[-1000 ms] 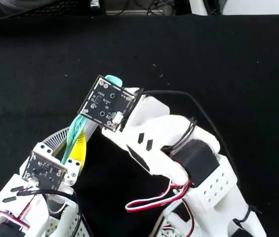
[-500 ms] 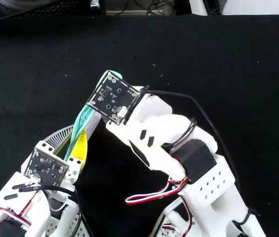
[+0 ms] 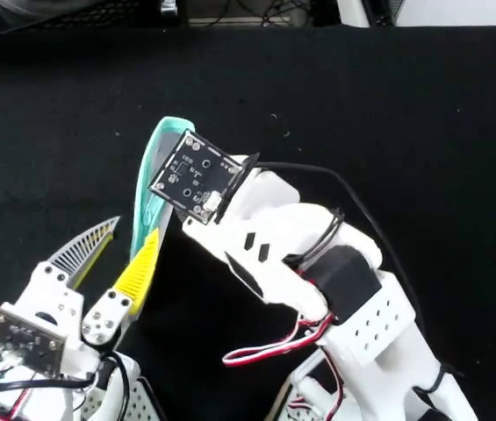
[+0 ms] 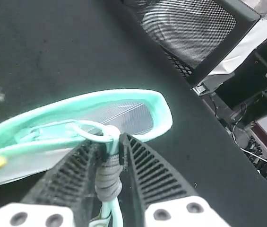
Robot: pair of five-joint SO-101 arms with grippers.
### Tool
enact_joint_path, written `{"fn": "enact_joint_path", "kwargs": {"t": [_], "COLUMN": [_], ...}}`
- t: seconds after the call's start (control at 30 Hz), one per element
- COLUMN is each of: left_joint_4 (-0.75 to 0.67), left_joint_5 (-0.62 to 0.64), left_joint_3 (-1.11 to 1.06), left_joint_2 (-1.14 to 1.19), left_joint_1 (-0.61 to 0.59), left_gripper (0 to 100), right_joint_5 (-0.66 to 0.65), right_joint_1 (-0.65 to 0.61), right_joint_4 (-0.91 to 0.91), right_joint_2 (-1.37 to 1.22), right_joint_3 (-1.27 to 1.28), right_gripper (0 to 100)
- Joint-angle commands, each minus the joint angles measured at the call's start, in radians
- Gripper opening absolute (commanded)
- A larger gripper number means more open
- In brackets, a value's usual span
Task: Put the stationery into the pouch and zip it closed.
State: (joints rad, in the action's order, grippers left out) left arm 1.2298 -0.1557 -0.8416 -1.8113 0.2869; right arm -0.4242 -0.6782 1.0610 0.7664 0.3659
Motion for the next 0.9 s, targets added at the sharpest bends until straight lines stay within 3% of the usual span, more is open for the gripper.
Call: {"fn": "enact_joint_path", "kwargs": {"t": [0.0,0.2,0.37,0.7,0.77,0.87], "left_joint_4": [-0.037,-0.037,-0.017,-0.04,-0.044,-0.043], "left_joint_5": [0.008,0.014,0.015,0.014,0.014,-0.006], "left_joint_3": [-0.019,-0.067,-0.071,-0.15,-0.145,-0.143], "left_joint_2": [0.011,0.003,0.003,0.003,0.003,0.003], "left_joint_1": [0.007,0.013,0.013,0.005,0.005,0.012], "left_gripper": [12,10,18,18,15,2], "right_joint_5": [0.003,0.0,0.0,-0.002,-0.002,-0.003], "right_joint_1": [-0.008,-0.008,-0.008,-0.041,-0.041,-0.04], "right_joint_4": [-0.015,-0.017,-0.017,0.026,0.018,0.015], "right_joint_2": [0.005,0.002,-0.001,0.002,0.001,-0.001], "right_joint_3": [-0.021,-0.045,-0.079,-0.081,-0.081,-0.081], "right_gripper": [1.3,1.3,1.3,1.3,1.3,1.3]}}
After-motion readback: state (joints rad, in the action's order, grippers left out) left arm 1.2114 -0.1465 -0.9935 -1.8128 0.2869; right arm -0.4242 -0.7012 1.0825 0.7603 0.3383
